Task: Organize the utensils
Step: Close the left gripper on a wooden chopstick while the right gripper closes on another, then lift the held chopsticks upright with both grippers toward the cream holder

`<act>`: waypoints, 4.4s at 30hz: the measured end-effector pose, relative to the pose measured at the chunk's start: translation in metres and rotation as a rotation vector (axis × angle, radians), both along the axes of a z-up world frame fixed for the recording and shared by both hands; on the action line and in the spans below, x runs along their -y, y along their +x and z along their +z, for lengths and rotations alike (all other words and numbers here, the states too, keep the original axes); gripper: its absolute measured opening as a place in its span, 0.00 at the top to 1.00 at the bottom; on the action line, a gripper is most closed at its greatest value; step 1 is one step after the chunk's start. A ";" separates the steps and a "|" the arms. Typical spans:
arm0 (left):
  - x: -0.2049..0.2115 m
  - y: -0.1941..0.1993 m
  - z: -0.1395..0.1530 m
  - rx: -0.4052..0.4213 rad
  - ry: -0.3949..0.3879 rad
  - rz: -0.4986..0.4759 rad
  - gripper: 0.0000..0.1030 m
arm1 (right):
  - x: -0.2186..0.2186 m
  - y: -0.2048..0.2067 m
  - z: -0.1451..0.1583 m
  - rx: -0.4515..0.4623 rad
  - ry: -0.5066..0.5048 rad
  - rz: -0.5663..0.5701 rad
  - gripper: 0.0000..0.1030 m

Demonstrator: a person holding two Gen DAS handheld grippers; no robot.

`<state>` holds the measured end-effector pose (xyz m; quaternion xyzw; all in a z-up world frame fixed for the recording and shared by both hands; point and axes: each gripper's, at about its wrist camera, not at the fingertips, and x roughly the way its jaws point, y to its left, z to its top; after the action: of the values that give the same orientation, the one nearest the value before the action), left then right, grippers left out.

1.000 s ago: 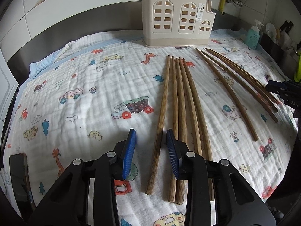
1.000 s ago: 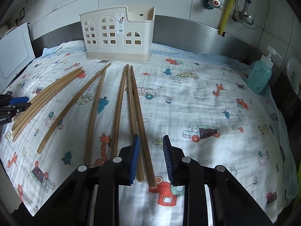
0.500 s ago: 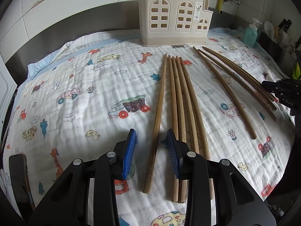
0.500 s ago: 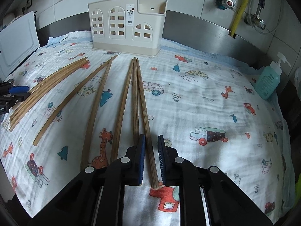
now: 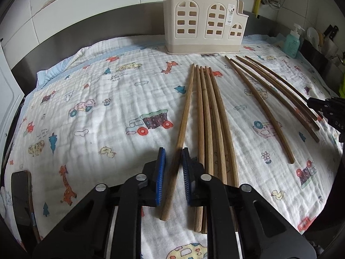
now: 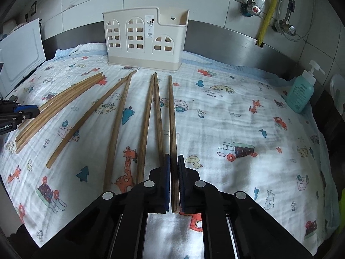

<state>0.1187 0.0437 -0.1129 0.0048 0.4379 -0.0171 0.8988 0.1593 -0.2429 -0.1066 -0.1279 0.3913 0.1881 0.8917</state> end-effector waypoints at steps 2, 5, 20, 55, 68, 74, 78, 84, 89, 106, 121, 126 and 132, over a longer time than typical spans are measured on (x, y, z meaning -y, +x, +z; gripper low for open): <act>-0.002 -0.001 0.001 -0.001 -0.015 0.004 0.91 | 0.002 -0.005 0.009 0.021 0.016 -0.010 0.94; -0.002 -0.004 0.004 0.005 -0.020 0.000 0.92 | 0.004 -0.012 0.026 0.059 0.043 -0.019 0.94; 0.000 -0.022 0.052 0.127 -0.046 -0.033 0.93 | -0.001 -0.023 0.096 0.185 0.159 -0.015 0.94; -0.004 -0.010 0.028 0.042 -0.097 -0.013 0.95 | -0.015 -0.014 0.107 0.226 0.170 -0.009 0.94; -0.006 0.007 0.093 0.204 -0.115 -0.024 0.97 | -0.018 0.000 0.119 0.237 0.190 -0.009 0.94; -0.003 0.012 0.107 0.207 -0.088 -0.051 0.96 | -0.021 0.008 0.132 0.246 0.184 0.006 0.94; -0.007 0.003 0.087 0.150 -0.111 -0.052 0.93 | -0.021 0.007 0.133 0.249 0.189 0.006 0.94; -0.007 -0.012 0.041 0.046 -0.130 -0.053 0.93 | -0.022 0.003 0.132 0.257 0.183 0.011 0.94; -0.007 -0.013 0.016 -0.003 -0.154 -0.022 0.93 | -0.023 0.003 0.133 0.258 0.183 0.012 0.94; -0.006 -0.010 -0.001 -0.036 -0.129 0.028 0.72 | -0.020 0.002 0.133 0.260 0.180 0.009 0.94; -0.002 -0.010 0.007 -0.019 -0.097 0.046 0.94 | -0.018 0.003 0.132 0.259 0.181 0.007 0.94; -0.002 -0.018 0.032 0.077 -0.104 0.044 0.94 | -0.019 0.003 0.133 0.261 0.184 0.004 0.94; -0.005 -0.018 0.061 0.172 -0.133 0.044 0.95 | -0.024 0.003 0.136 0.266 0.188 0.005 0.94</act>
<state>0.1011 0.0489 -0.0517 -0.0630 0.3571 -0.0261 0.9316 0.1627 -0.2191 0.0292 -0.0685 0.2500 0.2076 0.9432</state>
